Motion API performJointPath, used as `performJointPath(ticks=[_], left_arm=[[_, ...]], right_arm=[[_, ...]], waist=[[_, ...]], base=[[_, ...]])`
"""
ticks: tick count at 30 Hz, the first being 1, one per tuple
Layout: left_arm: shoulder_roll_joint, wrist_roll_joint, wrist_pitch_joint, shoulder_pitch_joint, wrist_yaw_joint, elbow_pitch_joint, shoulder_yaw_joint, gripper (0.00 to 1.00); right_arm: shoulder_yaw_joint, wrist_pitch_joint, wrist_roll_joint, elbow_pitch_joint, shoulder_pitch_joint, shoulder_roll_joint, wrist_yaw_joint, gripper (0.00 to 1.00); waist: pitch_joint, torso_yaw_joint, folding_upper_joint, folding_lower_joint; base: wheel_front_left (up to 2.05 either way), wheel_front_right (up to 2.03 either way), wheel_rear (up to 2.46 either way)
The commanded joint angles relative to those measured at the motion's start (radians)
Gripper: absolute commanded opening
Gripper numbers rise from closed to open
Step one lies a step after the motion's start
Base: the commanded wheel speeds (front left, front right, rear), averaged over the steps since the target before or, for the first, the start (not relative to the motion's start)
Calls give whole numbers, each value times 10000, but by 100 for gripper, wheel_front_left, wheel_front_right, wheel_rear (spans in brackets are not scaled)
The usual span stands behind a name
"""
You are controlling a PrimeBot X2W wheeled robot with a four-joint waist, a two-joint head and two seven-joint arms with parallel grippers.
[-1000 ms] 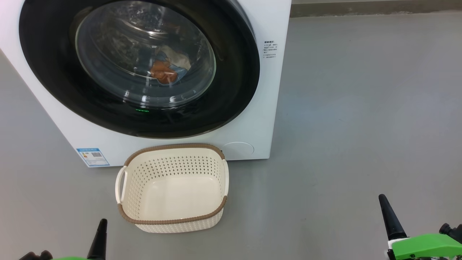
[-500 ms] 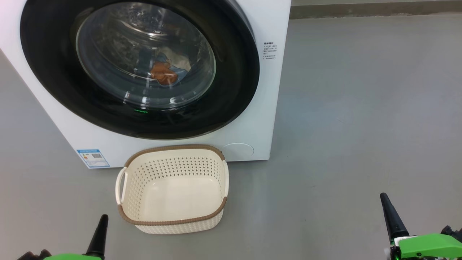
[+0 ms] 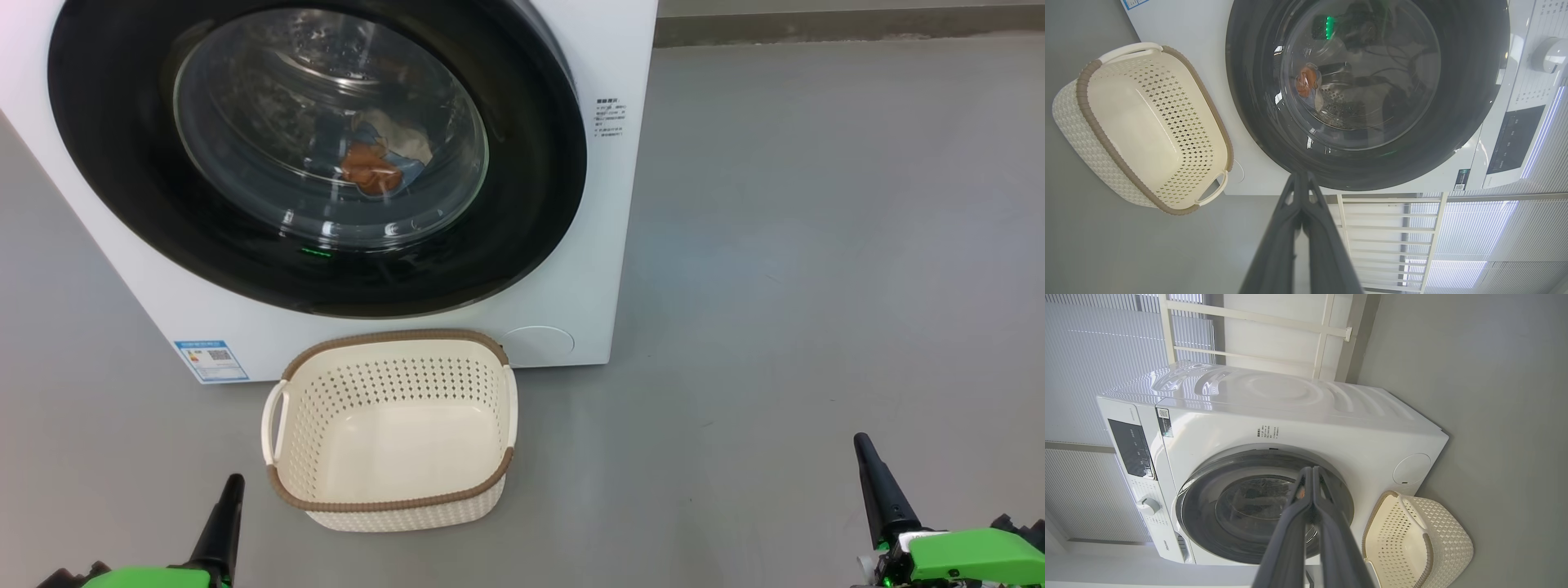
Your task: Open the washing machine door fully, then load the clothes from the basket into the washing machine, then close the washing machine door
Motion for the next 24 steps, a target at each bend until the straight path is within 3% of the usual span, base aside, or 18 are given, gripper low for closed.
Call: performJointPath(ticks=[1,10,24], left_arm=[[98,-340,108,-490,-28,-178,354,0],[73,-1311,377,-598,-29,-166,457,0],[65,-1337,394,-602,-29,-165,470,0]], right_arm=[[104,123,303,-326,-545,3,-11,0],[24,391,1107,-404,-598,132,-15,0],[21,400,1134,-407,-600,137,-15,0]], waist=[[-7,0,0,0],[-40,-3,0,0],[-41,-3,0,0]], base=[[0,0,0],[0,0,0],[0,0,0]])
